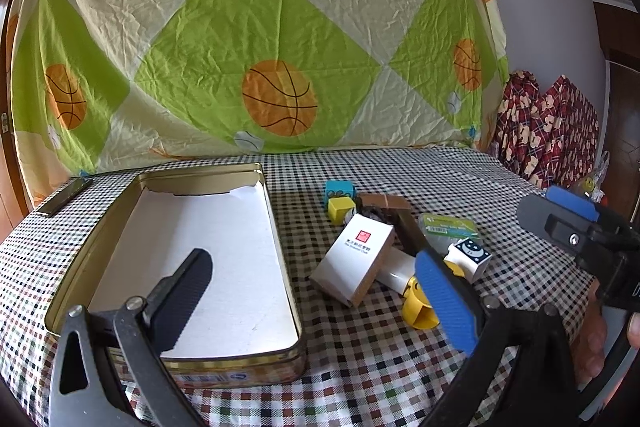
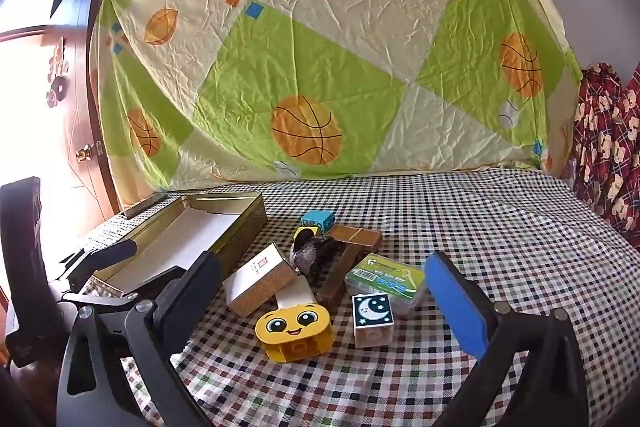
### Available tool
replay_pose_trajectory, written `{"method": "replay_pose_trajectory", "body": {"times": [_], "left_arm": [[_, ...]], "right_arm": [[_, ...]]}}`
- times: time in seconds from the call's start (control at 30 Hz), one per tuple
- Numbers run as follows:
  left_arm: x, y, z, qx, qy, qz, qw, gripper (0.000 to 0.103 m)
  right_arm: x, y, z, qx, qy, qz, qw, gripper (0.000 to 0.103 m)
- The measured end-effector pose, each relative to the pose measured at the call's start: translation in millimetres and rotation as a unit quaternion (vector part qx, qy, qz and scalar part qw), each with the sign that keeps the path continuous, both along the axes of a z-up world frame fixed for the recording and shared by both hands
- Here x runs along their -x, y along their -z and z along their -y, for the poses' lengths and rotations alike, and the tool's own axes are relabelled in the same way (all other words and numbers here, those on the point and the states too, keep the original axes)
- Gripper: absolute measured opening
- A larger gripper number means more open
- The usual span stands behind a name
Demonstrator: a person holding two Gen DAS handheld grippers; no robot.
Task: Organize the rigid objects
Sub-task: 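Move left tool toward yellow cat-face block while right tool approaches blue moon-print cube, then close left tool on yellow cat-face block while right tool closes on moon-print cube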
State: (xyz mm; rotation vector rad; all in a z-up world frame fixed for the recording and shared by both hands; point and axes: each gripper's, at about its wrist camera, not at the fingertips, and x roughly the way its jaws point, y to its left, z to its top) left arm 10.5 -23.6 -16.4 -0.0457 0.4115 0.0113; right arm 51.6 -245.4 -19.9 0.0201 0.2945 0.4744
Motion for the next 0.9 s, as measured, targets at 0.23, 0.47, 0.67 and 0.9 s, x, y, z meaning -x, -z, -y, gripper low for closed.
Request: {"method": "replay_pose_trajectory", "body": {"times": [0.23,0.47,0.67,0.9], "left_arm": [[-1,0,9,-0.007,0.004,-0.004,1.0,0.103],[-6,4,17,-0.014,0.008,-0.01,0.9998,0.103],[-8,7,29,-0.023,0.02,-0.014,0.9994,0.102],[-10,13,49,-0.032,0.049,-0.021,0.9981,0.099]], "right_arm": [[-2,4,8,-0.005,0.007,-0.007,1.0,0.103],[-9,11,19,-0.011,0.019,-0.027,0.999,0.103],[-16,20,27,-0.006,0.037,-0.021,0.999,0.102],[-26,30,37,0.001,0.072,-0.01,0.997,0.102]]}}
